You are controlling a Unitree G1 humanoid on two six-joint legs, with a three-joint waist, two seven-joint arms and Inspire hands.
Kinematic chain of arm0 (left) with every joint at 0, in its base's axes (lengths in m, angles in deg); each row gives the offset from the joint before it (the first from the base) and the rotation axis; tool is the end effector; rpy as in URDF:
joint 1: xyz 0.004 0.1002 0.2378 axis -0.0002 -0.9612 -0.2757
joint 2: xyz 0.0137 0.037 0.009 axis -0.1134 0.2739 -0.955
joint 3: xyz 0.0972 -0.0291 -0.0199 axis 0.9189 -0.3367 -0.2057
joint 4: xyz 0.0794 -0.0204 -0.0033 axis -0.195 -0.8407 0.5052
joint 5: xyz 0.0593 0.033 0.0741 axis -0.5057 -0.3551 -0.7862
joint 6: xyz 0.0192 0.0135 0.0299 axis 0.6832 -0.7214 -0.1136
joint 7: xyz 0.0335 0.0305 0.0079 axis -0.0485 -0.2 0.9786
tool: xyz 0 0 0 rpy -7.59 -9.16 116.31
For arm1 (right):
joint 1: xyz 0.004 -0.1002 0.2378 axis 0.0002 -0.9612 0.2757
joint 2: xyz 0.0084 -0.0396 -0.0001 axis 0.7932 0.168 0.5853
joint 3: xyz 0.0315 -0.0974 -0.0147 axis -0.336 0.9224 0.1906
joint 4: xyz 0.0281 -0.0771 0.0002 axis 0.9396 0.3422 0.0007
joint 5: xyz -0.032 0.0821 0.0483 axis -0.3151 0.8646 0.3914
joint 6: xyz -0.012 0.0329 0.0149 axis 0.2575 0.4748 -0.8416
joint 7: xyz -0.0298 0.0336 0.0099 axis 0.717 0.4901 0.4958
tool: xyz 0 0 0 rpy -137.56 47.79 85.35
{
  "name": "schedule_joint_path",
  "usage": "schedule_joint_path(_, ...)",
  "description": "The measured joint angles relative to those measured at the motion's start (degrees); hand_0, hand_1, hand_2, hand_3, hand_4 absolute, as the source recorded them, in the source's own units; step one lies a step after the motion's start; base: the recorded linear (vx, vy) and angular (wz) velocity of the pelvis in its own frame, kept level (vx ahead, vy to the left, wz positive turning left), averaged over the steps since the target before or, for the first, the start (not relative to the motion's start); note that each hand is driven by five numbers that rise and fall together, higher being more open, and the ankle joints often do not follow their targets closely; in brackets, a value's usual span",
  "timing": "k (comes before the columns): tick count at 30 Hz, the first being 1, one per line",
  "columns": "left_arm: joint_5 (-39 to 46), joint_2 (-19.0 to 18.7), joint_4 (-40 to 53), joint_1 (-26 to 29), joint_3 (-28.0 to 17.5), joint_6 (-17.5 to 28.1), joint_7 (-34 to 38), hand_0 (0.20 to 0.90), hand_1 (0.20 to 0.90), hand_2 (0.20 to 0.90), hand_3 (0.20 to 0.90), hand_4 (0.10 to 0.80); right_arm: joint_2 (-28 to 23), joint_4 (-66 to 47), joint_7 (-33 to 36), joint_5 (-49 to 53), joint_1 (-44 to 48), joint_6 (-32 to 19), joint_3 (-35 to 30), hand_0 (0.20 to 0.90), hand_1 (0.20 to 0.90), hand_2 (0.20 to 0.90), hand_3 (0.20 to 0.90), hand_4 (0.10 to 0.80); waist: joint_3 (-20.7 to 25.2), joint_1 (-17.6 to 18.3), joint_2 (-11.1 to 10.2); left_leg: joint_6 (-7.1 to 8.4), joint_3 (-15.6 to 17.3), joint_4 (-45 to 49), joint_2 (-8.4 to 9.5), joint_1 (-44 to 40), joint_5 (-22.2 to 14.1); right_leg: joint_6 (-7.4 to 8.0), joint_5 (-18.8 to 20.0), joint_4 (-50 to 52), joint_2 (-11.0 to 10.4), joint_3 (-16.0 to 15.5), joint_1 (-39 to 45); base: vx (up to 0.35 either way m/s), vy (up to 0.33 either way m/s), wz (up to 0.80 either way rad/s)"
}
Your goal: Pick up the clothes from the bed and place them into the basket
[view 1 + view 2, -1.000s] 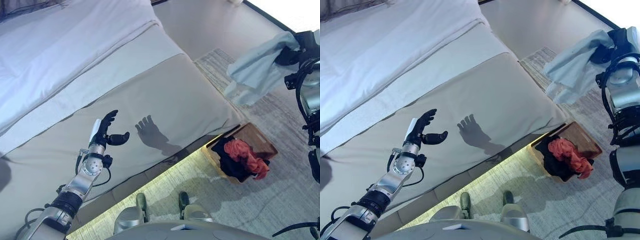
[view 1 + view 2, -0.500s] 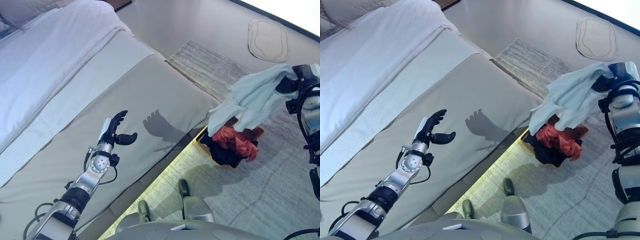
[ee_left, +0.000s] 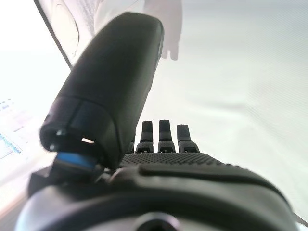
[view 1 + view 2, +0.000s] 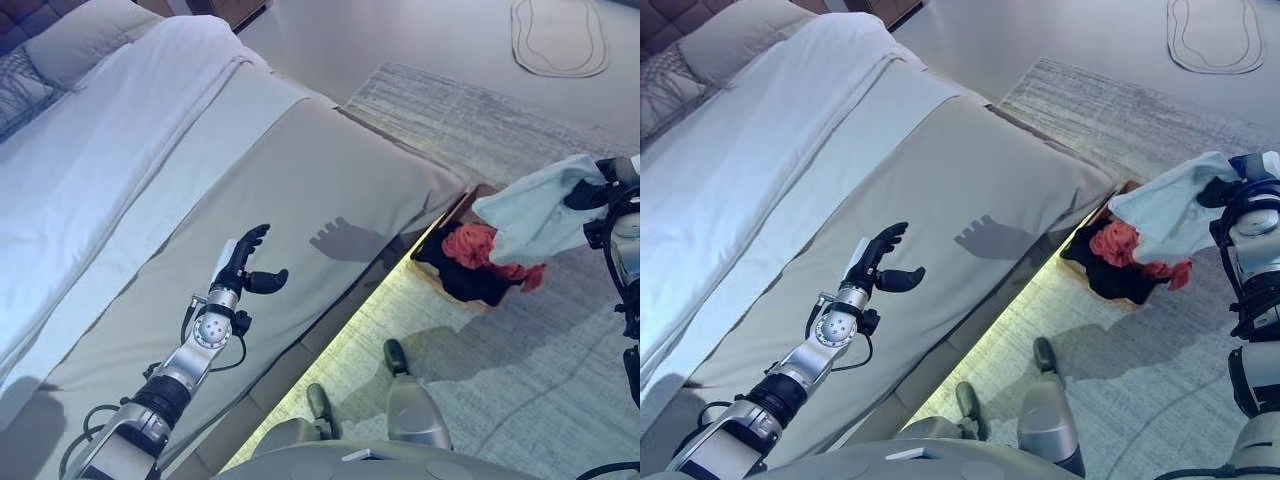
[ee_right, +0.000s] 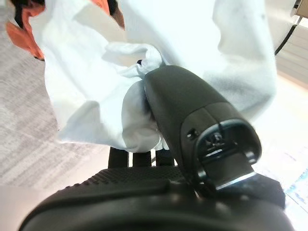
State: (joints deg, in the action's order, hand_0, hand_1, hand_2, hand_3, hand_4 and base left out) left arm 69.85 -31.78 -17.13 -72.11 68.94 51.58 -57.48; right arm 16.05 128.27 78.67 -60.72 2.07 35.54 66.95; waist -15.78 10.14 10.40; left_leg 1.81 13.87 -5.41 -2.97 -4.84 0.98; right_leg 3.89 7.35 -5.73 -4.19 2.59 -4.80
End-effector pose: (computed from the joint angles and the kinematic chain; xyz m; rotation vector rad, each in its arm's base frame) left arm 0.2196 0.1862 -0.0026 0.4944 0.1557 -0.0783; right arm 0.2727 -0.3726 0.1644 -0.8207 0.3591 -0.5719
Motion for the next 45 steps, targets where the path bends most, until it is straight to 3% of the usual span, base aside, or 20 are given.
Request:
schedule_joint_path(5, 0.0, 0.8, 0.1, 0.0, 0.8, 0.0, 0.0, 0.9, 0.9, 0.9, 0.9, 0.8, 0.0, 0.6, 0.0, -0.1, -0.8, 0.0, 0.0, 0.3, 0.3, 0.3, 0.2, 0.1, 0.0, 0.2, 0.3, -0.32, 0.0, 0.0, -0.3, 0.1, 0.5, -0.05, 0.1, 0.0, 0.3, -0.1, -0.1, 0.0, 0.0, 0.0)
schedule_joint_path(6, 0.0, 0.8, 0.2, 0.0, 1.0, 0.0, 0.0, 0.9, 0.9, 0.9, 0.9, 0.8, 0.0, 1.0, 0.1, -0.1, -0.8, 0.0, 0.0, 0.361, 0.361, 0.361, 0.271, 0.171, 0.0, 0.2, 0.3, -0.12, 0.0, 0.0, -0.3, 0.1, 0.7, -0.02, 0.3, 0.0, 0.3, -0.1, -0.1, -0.031, -0.021, 0.0)
schedule_joint_path(7, 0.0, 0.8, 0.2, 0.0, 1.2, 0.0, 0.0, 0.9, 0.9, 0.9, 0.9, 0.8, 0.0, 1.4, 0.1, -0.2, -0.8, 0.0, 0.0, 0.9, 0.9, 0.9, 0.9, 0.8, 0.0, 0.1, 0.3, 0.15, 0.1, 0.1, -0.28, 0.1, 1.0, -0.19, 0.6, 0.0, 0.3, -0.2, -0.1, -0.033, -0.012, 0.01)
schedule_joint_path(22, 0.1, 0.7, 0.2, 0.2, 1.3, 0.0, 0.1, 0.9, 0.9, 0.9, 0.9, 0.8, 0.0, 2.8, 0.2, -2.3, -0.3, -0.1, 0.0, 0.9, 0.9, 0.9, 0.9, 0.8, -0.4, -2.4, 0.7, -0.03, -0.3, 0.3, -0.06, -0.6, 1.5, -0.37, 0.7, 0.0, -0.1, -1.5, 1.0, -0.007, 0.0, 0.03)
schedule_joint_path(45, 0.1, 0.7, 0.2, 0.0, 1.0, 0.0, -0.6, 0.9, 0.9, 0.9, 0.9, 0.8, 0.0, 2.2, 1.5, -2.4, -0.2, -0.4, 0.0, 0.9, 0.9, 0.9, 0.9, 0.8, -0.9, -3.3, 0.0, -0.08, -2.0, 0.3, -0.25, -2.5, 1.3, -0.12, 0.5, 0.3, -0.1, -3.0, 3.7, 0.013, 0.002, 0.02)
